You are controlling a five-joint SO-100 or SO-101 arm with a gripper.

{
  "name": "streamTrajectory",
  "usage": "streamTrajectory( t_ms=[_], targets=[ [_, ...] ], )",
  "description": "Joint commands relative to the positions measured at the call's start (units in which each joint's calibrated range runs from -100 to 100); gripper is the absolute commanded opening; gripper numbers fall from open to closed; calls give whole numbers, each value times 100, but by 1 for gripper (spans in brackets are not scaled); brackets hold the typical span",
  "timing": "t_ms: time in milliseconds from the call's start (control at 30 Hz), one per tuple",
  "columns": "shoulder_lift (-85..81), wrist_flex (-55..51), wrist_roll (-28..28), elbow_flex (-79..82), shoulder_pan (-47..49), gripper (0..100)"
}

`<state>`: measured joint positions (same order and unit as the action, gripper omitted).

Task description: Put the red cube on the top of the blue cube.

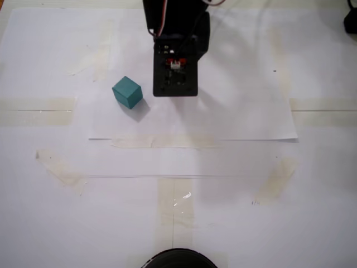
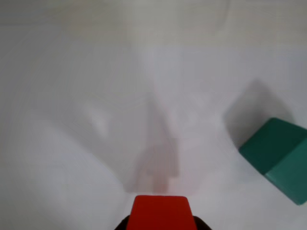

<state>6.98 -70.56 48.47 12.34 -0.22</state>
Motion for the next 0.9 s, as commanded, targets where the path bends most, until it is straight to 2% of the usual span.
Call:
streamTrajectory(
  t_ms=[0, 500, 867],
  targets=[
    [-681, -270, -298, -766, -296, 13],
    [-716, -131, -332, -1211, -712, 14],
    [-175, -539, -298, -2464, -977, 13]
  ],
)
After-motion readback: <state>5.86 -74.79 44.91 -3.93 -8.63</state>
